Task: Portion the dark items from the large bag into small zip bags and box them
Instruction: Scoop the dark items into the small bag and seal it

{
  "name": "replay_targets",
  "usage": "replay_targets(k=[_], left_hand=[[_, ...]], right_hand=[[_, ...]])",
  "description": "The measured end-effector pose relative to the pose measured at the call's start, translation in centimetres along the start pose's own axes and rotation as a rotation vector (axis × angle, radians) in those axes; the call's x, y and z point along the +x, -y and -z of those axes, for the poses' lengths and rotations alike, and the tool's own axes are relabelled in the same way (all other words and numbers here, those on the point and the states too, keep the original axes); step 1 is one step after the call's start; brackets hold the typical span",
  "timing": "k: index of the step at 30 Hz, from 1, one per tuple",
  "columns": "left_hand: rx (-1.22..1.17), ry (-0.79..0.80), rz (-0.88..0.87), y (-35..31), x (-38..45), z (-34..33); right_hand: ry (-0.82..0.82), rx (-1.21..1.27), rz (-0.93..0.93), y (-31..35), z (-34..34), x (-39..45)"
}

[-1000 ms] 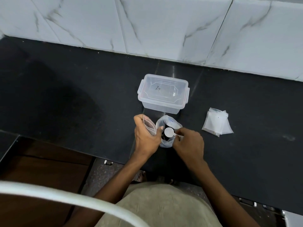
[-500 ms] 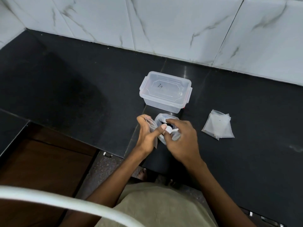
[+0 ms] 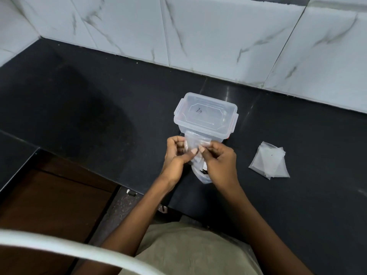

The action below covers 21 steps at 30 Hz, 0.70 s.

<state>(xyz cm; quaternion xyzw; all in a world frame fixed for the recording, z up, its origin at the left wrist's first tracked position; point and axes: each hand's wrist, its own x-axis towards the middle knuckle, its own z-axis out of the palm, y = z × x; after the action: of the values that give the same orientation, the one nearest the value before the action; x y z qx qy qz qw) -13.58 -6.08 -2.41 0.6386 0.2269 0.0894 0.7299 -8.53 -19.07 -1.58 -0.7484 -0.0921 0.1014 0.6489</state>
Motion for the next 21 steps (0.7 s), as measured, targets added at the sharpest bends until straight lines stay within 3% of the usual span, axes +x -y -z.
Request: replay_targets(k=[4,9,15,21], left_hand=[[0.040,0.004,0.052,0.1,2.2,1.6],[0.022,0.003,0.024,-0.9,5.2,4.2],[0.089,0.175,-0.026,-3.7,8.9,9.1],[0.151,0.194,-0.027,-4.6,11.8,12.3]], right_hand=[[-0.048,0.069,-0.037,0.1,-0.6,2.0],[-0.002,-0.103,-0.062,0.2,-3.1,3.8],[-0.102,-0.078,-0.100,1.3,-7.9,5.1],[-0.131,-0.027,-0.125,1.4,-10.9,5.8]])
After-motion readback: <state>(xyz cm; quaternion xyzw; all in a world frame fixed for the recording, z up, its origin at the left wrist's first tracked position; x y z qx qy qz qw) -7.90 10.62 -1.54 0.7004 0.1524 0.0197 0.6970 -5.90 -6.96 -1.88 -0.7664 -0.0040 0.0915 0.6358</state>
